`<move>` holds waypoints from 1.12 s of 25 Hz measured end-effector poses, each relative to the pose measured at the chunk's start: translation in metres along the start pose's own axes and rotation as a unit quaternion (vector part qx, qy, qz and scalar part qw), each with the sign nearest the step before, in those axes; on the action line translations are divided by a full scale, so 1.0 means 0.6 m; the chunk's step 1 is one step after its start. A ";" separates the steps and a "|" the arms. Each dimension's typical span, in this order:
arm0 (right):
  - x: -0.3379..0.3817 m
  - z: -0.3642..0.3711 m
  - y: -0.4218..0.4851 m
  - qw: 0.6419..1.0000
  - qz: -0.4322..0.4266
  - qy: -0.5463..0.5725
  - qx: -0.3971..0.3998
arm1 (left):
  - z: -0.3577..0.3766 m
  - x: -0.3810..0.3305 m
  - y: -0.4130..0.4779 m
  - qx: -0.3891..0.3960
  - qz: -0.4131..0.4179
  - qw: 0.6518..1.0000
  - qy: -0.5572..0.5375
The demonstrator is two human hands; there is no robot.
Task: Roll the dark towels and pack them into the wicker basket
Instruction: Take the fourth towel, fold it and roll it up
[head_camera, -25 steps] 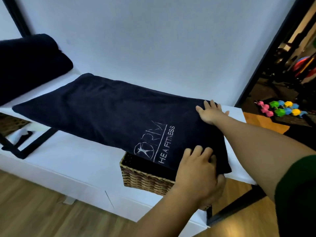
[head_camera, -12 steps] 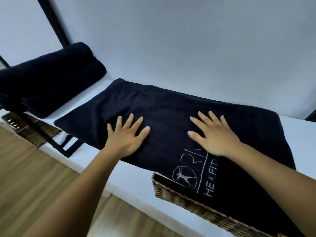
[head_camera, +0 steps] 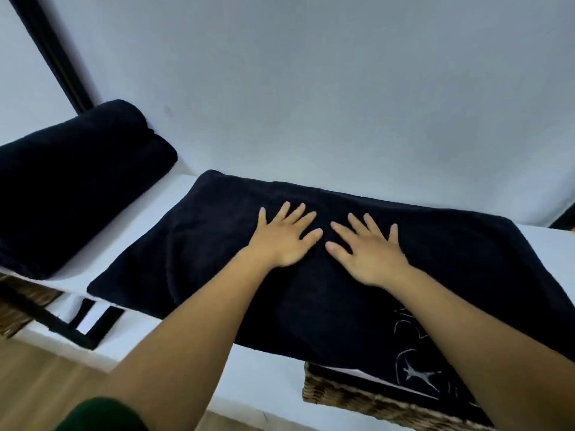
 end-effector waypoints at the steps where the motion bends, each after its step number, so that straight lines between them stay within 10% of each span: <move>1: 0.010 0.008 0.000 1.000 -0.003 -0.014 0.000 | -0.003 0.028 0.026 -0.004 -0.019 1.000 0.001; 9: -0.212 -0.060 -0.099 0.952 0.301 -0.049 -0.036 | -0.059 0.222 0.032 -0.073 -0.098 0.991 -0.061; 14: 0.101 -0.002 -0.189 0.998 0.058 -0.004 -0.029 | -0.039 0.149 -0.158 -0.029 0.054 0.998 0.023; 20: -0.149 -0.046 -0.304 0.975 0.209 -0.067 -0.032 | -0.073 0.419 -0.205 -0.039 -0.160 0.984 0.067; 23: -0.146 -0.037 -0.295 0.969 0.236 -0.068 -0.030 | -0.095 0.288 -0.219 -0.154 -0.111 0.976 0.103; 28: -0.100 -0.035 -0.339 0.981 0.151 -0.075 -0.093 | -0.024 0.145 -0.277 -0.127 -0.016 0.990 0.059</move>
Point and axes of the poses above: each hand's wrist, its own y-axis towards the middle knuckle, its own z-axis out of the palm, x = y × z, the point moved 8 cm from there along y, towards the middle knuckle, and after that the axes turned 12 degrees about -x, right-handed, at the moved point
